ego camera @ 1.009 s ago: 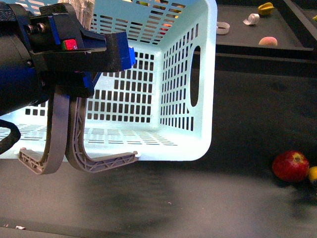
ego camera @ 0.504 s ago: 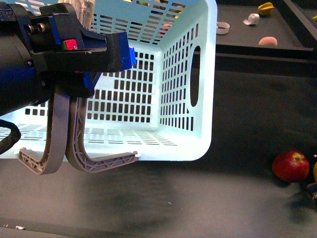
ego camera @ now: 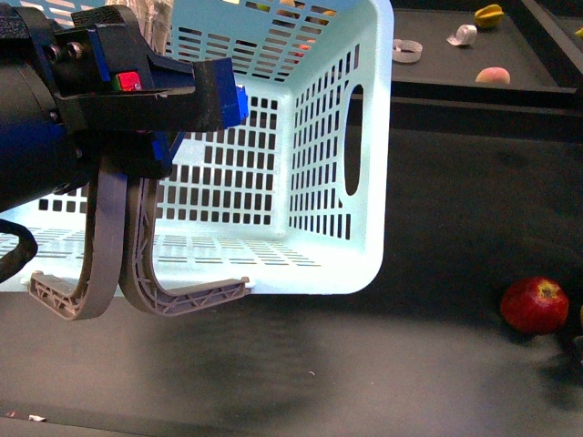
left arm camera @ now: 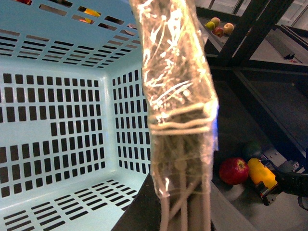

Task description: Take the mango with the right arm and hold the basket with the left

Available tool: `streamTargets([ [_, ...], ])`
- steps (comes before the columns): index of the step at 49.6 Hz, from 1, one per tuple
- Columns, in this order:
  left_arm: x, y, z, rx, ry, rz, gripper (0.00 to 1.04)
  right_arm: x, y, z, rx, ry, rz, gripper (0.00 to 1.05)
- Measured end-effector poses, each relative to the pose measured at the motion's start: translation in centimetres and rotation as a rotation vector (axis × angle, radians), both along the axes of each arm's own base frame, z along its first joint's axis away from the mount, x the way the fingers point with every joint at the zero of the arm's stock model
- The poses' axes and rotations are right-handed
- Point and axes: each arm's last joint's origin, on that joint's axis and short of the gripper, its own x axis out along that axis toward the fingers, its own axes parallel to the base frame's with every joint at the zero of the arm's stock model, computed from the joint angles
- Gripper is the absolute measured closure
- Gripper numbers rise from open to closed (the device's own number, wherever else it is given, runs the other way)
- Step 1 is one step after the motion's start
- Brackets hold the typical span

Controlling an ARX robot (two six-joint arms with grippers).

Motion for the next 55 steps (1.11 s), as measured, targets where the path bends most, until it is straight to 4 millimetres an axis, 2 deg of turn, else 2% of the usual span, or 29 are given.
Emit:
streamTargets([
  [4, 0.0, 0.0, 0.0, 0.0, 0.0, 0.0, 0.99, -0.1, -0.1, -0.1, -0.001, 0.002, -0.007, 0.13],
  [17, 0.0, 0.0, 0.0, 0.0, 0.0, -0.002, 0.99, -0.8, -0.3, 0.0, -0.005, -0.004, -0.028, 0.44],
  [26, 0.0, 0.0, 0.0, 0.0, 0.0, -0.001, 0.99, -2.2, 0.4, 1.5, 0.051, -0.008, -0.035, 0.47],
  [31, 0.0, 0.0, 0.0, 0.0, 0.0, -0.001, 0.99, -2.7, 0.7, 4.8, 0.102, -0.066, -0.048, 0.47],
  [42, 0.0, 0.0, 0.0, 0.0, 0.0, -0.001, 0.99, -3.4, 1.5, 10.8, 0.177, -0.206, -0.045, 0.47],
  [55, 0.0, 0.0, 0.0, 0.0, 0.0, -0.001, 0.99, -5.4, 4.6, 17.9, 0.298, -0.322, -0.02, 0.47],
])
